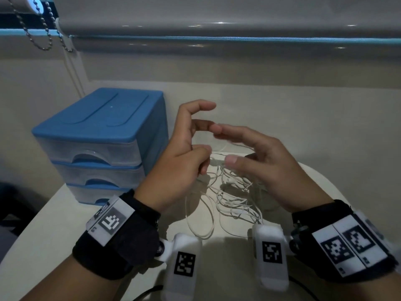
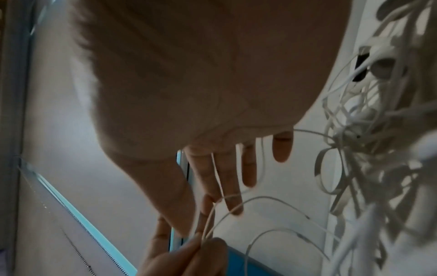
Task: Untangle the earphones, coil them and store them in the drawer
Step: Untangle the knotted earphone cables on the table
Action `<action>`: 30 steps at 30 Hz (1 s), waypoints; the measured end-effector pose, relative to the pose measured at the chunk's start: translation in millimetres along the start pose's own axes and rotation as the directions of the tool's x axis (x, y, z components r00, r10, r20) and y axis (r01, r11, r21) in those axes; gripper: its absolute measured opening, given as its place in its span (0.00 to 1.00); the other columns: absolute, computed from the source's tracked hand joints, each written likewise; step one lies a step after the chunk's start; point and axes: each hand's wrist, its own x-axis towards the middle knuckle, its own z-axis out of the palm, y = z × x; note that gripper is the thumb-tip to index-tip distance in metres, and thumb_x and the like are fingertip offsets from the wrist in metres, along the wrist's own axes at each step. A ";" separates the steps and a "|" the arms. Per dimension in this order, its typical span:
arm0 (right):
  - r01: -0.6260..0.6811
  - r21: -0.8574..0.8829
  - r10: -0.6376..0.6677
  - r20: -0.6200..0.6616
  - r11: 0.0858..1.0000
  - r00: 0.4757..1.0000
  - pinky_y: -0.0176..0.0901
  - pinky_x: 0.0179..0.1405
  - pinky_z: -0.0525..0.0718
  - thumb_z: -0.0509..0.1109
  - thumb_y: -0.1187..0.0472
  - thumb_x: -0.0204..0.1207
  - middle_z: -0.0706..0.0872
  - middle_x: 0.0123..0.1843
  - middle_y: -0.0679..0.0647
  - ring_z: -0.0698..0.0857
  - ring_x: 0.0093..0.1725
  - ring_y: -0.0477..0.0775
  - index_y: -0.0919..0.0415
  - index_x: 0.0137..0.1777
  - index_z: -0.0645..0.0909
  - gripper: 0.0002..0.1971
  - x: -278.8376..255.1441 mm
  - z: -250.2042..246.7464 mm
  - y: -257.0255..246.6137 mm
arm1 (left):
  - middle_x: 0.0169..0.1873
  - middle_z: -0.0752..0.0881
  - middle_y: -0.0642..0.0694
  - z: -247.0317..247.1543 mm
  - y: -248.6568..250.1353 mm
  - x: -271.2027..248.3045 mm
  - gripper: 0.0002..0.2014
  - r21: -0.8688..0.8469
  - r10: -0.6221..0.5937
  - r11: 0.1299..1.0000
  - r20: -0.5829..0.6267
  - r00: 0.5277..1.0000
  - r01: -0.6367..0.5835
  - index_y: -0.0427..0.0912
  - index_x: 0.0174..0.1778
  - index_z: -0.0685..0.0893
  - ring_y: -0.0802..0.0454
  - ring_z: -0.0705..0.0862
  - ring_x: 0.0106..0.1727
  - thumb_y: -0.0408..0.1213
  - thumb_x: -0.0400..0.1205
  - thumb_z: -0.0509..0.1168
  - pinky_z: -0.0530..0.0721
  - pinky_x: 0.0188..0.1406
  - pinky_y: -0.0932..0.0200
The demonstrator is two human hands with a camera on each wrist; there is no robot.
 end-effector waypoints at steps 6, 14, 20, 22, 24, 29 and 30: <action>-0.005 -0.023 0.005 0.024 1.000 1.000 0.45 0.39 0.77 0.66 0.56 0.88 0.80 0.35 0.69 0.78 0.32 0.63 0.57 0.45 0.88 0.12 -2.1 3.9 -3.5 | 0.64 0.81 0.46 1.7 0.8 0.6 0.31 0.010 0.019 1.000 0.001 1.000 -0.019 0.60 0.75 0.69 0.53 0.72 0.25 0.19 0.85 0.61 0.73 0.23 0.64; 0.034 0.122 0.063 -0.706 0.992 0.705 0.27 0.35 0.74 0.63 0.58 0.89 0.79 0.34 0.51 0.77 0.36 0.43 0.52 0.40 0.85 0.15 5.4 -24.6 8.9 | 0.33 0.88 0.44 -1.6 -9.6 6.6 0.04 0.037 -0.135 0.990 -0.091 0.987 0.139 0.36 0.51 0.91 0.56 0.79 0.27 0.30 0.84 0.71 0.79 0.25 0.65; 0.006 0.175 0.098 -0.577 0.984 0.811 0.32 0.37 0.77 0.66 0.62 0.87 0.78 0.30 0.47 0.76 0.33 0.48 0.63 0.51 0.86 0.08 5.4 -17.3 8.6 | 0.34 0.85 0.46 -1.4 -9.8 7.5 0.10 -0.088 -0.105 0.991 -0.097 0.990 0.096 0.42 0.61 0.87 0.51 0.88 0.39 0.28 0.87 0.65 0.88 0.46 0.57; -0.002 0.188 0.090 -0.464 0.982 0.881 0.37 0.37 0.76 0.69 0.62 0.84 0.74 0.28 0.47 0.73 0.31 0.49 0.58 0.58 0.85 0.07 4.7 -14.1 5.2 | 0.36 0.84 0.48 -1.6 -7.3 7.9 0.13 -0.150 -0.113 0.983 -0.073 0.991 0.101 0.45 0.66 0.83 0.49 0.90 0.37 0.28 0.88 0.64 0.89 0.41 0.58; 0.010 0.185 0.052 -0.326 0.983 0.944 0.38 0.36 0.76 0.72 0.59 0.80 0.71 0.31 0.56 0.73 0.33 0.50 0.49 0.68 0.81 0.17 1.7 -10.8 0.4 | 0.38 0.83 0.49 -1.2 -4.9 6.4 0.15 -0.162 -0.103 0.982 -0.023 0.994 0.098 0.47 0.69 0.80 0.51 0.84 0.28 0.28 0.88 0.64 0.83 0.27 0.61; 0.017 0.107 -0.024 0.061 0.994 0.998 0.56 0.36 0.79 0.75 0.59 0.80 0.70 0.37 0.73 0.75 0.33 0.67 0.46 0.72 0.81 0.21 -3.5 -1.7 -5.2 | 0.38 0.85 0.45 1.2 -4.6 2.9 0.18 -0.040 -0.044 0.998 0.048 0.998 0.046 0.49 0.70 0.80 0.57 0.69 0.21 0.29 0.86 0.68 0.69 0.22 0.66; 0.012 0.076 -0.018 0.083 0.997 0.996 0.60 0.36 0.80 0.75 0.58 0.81 0.74 0.37 0.73 0.77 0.33 0.68 0.49 0.66 0.86 0.14 -3.7 0.8 -3.6 | 0.38 0.85 0.42 1.6 -5.1 2.9 0.18 -0.041 -0.039 0.998 0.038 0.999 0.041 0.47 0.70 0.80 0.60 0.72 0.21 0.28 0.85 0.69 0.70 0.22 0.69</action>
